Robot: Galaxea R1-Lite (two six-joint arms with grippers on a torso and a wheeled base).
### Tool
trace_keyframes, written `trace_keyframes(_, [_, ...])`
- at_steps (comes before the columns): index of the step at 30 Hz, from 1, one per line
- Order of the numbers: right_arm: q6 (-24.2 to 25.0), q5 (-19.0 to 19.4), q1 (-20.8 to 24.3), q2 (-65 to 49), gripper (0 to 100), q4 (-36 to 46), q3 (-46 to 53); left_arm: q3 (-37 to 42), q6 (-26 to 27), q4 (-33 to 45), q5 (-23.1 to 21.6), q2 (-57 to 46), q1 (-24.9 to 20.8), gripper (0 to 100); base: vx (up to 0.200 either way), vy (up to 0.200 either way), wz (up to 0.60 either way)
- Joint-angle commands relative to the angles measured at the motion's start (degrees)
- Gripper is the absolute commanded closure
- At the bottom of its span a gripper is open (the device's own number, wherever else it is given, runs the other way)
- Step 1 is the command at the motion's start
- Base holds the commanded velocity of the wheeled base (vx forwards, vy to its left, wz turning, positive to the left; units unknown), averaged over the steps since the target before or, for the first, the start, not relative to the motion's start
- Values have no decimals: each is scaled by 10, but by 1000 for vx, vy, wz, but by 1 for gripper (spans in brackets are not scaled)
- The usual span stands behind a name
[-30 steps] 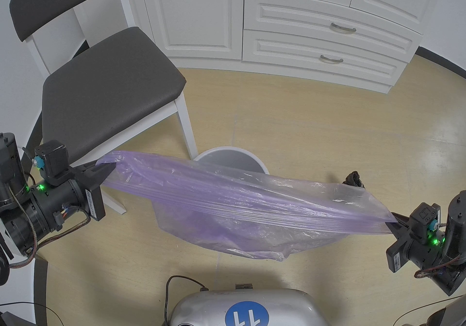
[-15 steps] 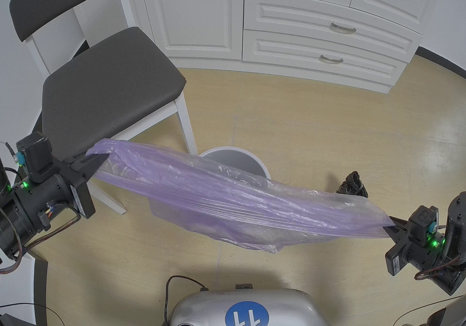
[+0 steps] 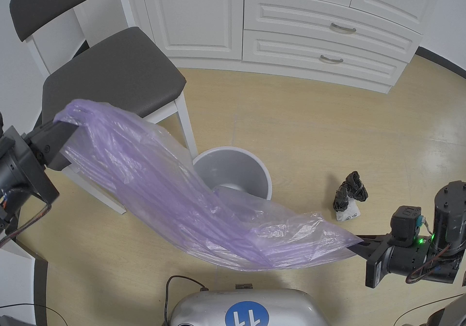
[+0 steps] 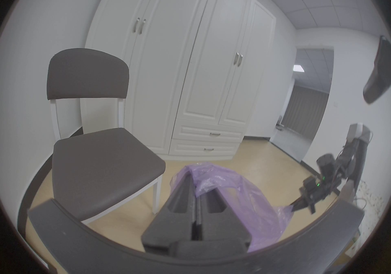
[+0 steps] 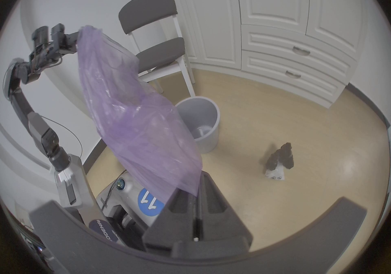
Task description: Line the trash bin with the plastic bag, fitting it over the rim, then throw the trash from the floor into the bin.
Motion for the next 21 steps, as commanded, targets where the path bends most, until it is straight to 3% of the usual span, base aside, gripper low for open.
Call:
trace_keyframes(1, [7, 5, -17, 46, 100, -1, -12, -14, -8, 0, 4, -16, -9, 100, 0, 0, 0])
trace_keyframes(13, [-3, 4, -62, 41, 100, 0, -14, -7, -7, 10, 3, -9, -1, 100, 0, 0, 0])
trace_keyframes(21, [-17, 4, -103, 42, 100, 0, -17, -1, -6, 13, -2, 37, 51, 100, 0, 0, 0])
